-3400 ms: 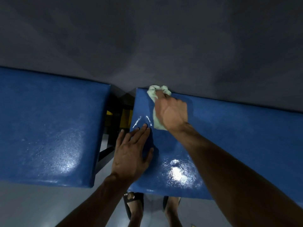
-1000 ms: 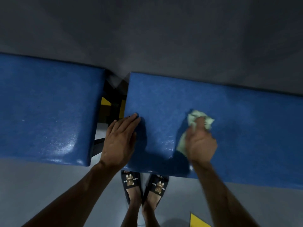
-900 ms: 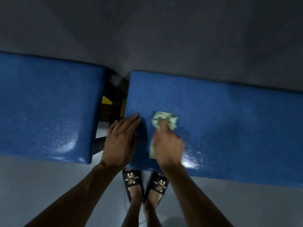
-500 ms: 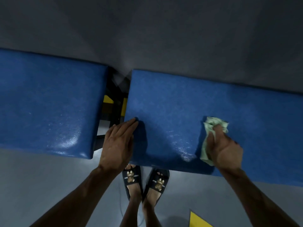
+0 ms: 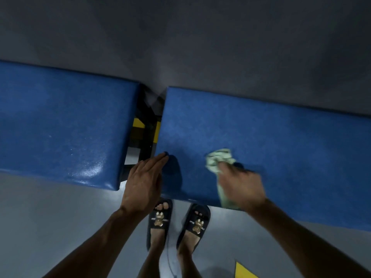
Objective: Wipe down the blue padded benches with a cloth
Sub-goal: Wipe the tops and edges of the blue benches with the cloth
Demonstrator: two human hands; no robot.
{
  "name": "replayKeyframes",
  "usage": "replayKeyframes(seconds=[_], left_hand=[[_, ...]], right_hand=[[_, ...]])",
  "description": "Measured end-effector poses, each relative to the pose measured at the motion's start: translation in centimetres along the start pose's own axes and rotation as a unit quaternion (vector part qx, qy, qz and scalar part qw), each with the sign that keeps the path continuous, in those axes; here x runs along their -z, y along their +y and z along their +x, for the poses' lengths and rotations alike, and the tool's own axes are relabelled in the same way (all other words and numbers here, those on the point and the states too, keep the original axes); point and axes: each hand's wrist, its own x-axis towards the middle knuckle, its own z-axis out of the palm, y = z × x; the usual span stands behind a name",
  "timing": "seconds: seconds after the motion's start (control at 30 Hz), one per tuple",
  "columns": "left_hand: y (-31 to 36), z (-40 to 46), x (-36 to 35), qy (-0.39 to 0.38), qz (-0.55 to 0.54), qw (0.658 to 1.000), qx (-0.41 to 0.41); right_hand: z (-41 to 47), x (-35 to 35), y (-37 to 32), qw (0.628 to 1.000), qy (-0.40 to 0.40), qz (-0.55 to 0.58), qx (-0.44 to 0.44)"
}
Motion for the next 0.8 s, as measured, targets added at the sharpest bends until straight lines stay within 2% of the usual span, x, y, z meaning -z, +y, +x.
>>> replayKeyframes(seconds=[0.13, 0.2, 0.3, 0.33, 0.47, 0.53, 0.63, 0.8], left_hand=[[0.0, -0.2, -0.6, -0.011, -0.005, 1.000, 0.014], [-0.2, 0.0, -0.8, -0.014, -0.006, 1.000, 0.017], [-0.7, 0.1, -0.7, -0.016, -0.010, 1.000, 0.007], [-0.9, 0.1, -0.6, -0.020, -0.010, 1.000, 0.002], [-1.8, 0.1, -0.6, -0.031, -0.005, 0.999, -0.021], [-2.2, -0.1, -0.7, -0.039, -0.011, 0.999, -0.027], [-2.8, -0.4, -0.6, -0.045, -0.028, 0.998, -0.033], [-3.8, -1.0, 0.5, -0.029, -0.056, 0.998, -0.029]], right_hand=[[-3.5, 0.2, 7.3, 0.987, 0.020, -0.038, -0.158], [-4.3, 0.3, 6.3, 0.972, 0.023, -0.020, -0.234], [-3.0, 0.2, 0.2, 0.933, 0.031, 0.086, -0.347], [-2.3, -0.1, -2.4, 0.932, 0.039, 0.107, -0.343], [-0.1, -0.6, -10.4, 0.967, 0.029, 0.123, -0.221], [-0.2, -0.5, -10.7, 0.977, 0.034, 0.111, -0.179], [-2.6, -0.4, -7.2, 0.988, 0.028, 0.078, -0.130], [-7.6, 0.5, -0.6, 0.965, 0.028, 0.040, -0.260]])
